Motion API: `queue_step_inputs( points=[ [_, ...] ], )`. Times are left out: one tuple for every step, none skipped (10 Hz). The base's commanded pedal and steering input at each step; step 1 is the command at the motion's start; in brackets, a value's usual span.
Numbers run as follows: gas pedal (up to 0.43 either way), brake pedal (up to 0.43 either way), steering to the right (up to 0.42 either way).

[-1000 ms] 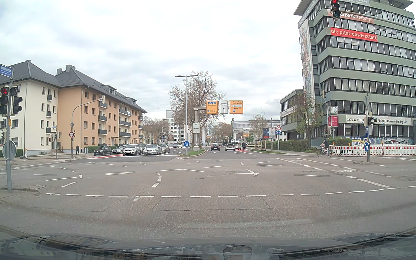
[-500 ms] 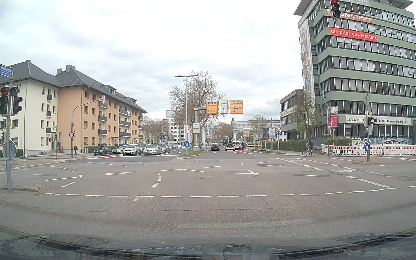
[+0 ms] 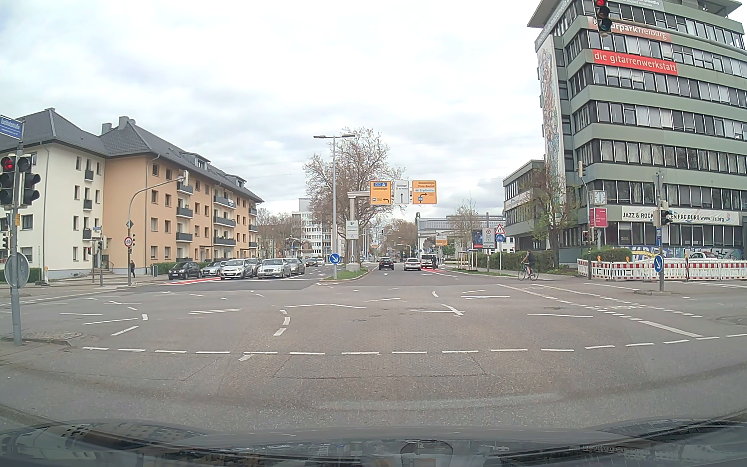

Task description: Follow the waypoints while adhering to traffic rules and regulations

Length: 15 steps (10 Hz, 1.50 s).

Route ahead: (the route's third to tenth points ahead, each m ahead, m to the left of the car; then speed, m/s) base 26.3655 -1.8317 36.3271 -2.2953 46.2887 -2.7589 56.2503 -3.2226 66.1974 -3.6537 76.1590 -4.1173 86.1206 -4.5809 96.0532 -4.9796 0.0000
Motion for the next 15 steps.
queue_step_inputs(
  points=[
    [0.0, 0.201, -0.021],
    [0.0, 0.201, -0.02],
    [0.0, 0.201, -0.02],
    [0.0, 0.201, -0.02],
    [0.0, 0.201, -0.02],
    [0.0, 0.201, -0.02],
    [0.0, 0.201, -0.02],
    [0.0, 0.201, -0.02],
    [0.0, 0.201, -0.02],
    [0.0, 0.201, -0.02],
    [0.0, 0.201, -0.021],
    [0.0, 0.201, -0.021],
    [0.0, 0.201, -0.021],
    [0.0, 0.201, -0.021],
    [0.0, 0.201, -0.02]
  ],
)
